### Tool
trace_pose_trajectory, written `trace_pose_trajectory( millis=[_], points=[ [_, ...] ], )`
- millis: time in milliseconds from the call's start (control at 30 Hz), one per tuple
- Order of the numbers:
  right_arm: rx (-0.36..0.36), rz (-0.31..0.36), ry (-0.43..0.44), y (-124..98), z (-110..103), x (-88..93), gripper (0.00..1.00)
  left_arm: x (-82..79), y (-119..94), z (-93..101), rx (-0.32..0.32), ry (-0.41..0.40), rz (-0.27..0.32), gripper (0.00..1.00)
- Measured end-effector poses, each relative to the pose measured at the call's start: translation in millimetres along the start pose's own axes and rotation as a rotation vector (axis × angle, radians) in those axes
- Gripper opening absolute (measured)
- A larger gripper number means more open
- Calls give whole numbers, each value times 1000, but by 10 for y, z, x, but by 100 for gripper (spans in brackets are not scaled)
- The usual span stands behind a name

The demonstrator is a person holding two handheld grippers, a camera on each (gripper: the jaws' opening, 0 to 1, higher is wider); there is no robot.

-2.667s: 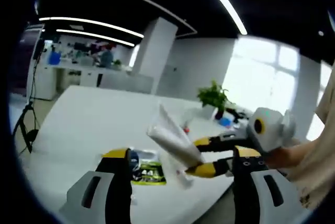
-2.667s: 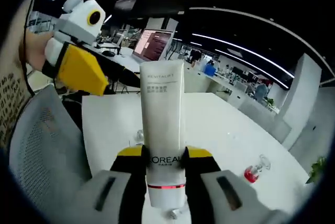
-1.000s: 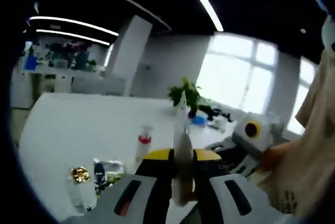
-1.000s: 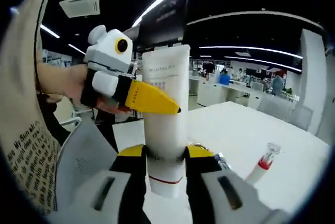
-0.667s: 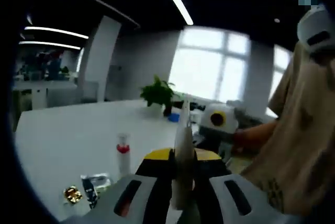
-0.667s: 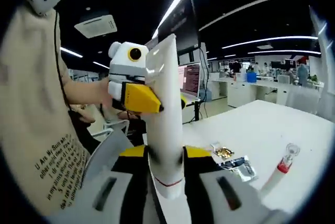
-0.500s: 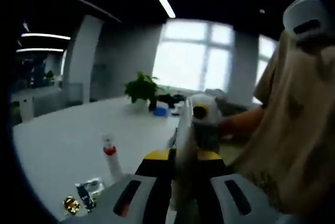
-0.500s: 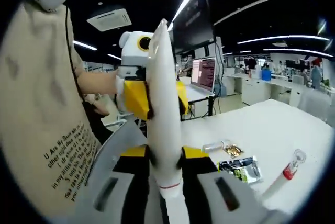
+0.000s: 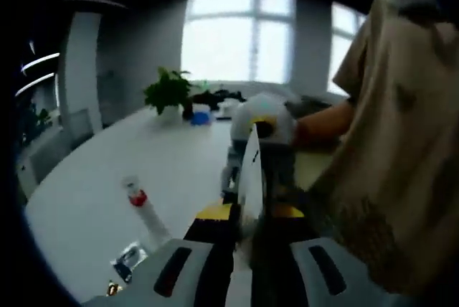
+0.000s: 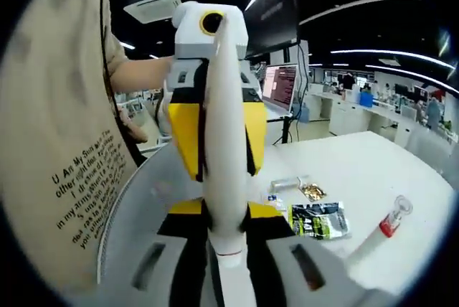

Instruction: Arrange the skincare products in the storage area until every visible bottle or jar stands upright without overlapping.

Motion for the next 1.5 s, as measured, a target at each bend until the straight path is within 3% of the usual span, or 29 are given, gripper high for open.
trace_pose_trajectory(
  millis=[133,200,433,600,967,1133,1267,1500],
  points=[
    [6,-16,12,35,30,47,19,74,27,-53,14,-42,-101,11],
    [11,-13,41,76,50,74,20,87,44,-98,24,18,-145,11],
    [68,-22,46,52,285,147,20,108,120,-316,18,30,-151,10],
    [106,-48,63,59,405,276,21,185,218,-427,18,51,-188,10],
    [296,-58,174,112,681,540,25,307,428,-681,24,99,-247,10],
    [341,-58,212,62,741,670,30,372,509,-803,11,106,-273,10],
    [387,-56,260,-36,763,806,35,453,511,-1011,-25,97,-297,10],
    [448,-15,353,-132,741,915,43,526,484,-1446,-107,44,-277,10]
  ],
)
Point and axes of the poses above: the point that each gripper's makers call its tool centre point, and the gripper's own axes: y roughly forward along the fingers, z roughly to its right, x roughly out of its underside, the point moved 3 cm from there along -y, roughly backward along the fingers, and after that the axes turned 3 degrees about -z, right-handed, at the moved point
